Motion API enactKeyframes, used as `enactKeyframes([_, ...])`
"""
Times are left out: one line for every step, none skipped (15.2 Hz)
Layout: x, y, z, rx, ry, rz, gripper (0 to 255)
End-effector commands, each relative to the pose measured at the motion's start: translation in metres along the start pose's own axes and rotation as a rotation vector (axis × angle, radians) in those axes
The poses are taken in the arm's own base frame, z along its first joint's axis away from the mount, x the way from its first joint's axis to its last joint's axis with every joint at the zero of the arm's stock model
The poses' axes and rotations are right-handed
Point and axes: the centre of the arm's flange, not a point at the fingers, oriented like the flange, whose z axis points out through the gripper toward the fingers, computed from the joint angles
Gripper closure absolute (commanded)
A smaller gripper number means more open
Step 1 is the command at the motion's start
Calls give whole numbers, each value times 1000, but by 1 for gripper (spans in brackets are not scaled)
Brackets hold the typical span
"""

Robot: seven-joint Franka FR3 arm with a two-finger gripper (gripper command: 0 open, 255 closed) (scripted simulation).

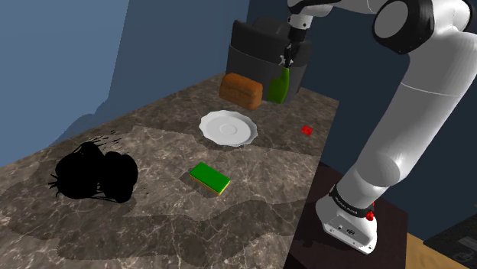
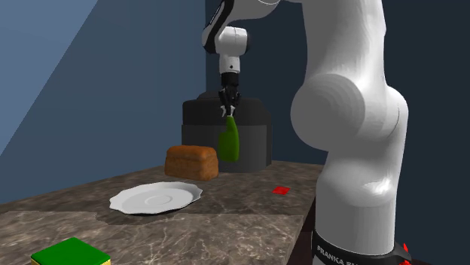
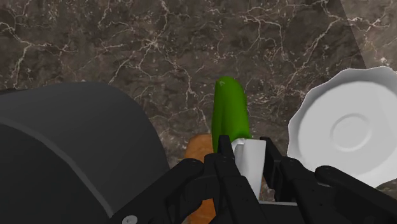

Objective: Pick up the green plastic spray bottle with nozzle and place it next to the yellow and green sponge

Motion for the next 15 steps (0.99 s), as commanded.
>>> enactKeyframes([-7, -22, -7, 0, 0, 0, 255])
enactKeyframes([-9, -35, -11, 0, 0, 0, 255])
enactKeyframes([-12, -47, -14, 0, 0, 0, 255])
enactKeyframes([-14, -60, -18, 0, 0, 0, 255])
enactKeyframes([-17, -72, -21, 0, 0, 0, 255])
enactKeyframes([-19, -85, -25, 0, 0, 0, 255])
enactKeyframes([-22, -97, -28, 0, 0, 0, 255])
enactKeyframes([-24, -110, -32, 0, 0, 0, 255])
enactKeyframes([-27, -122, -36, 0, 0, 0, 255])
enactKeyframes([-29, -135, -39, 0, 0, 0, 255])
enactKeyframes([-32, -147, -43, 0, 0, 0, 255])
enactKeyframes([-34, -160, -46, 0, 0, 0, 255])
enactKeyframes([-37, -172, -50, 0, 0, 0, 255])
enactKeyframes([-39, -184, -54, 0, 0, 0, 255])
enactKeyframes([-42, -197, -57, 0, 0, 0, 255])
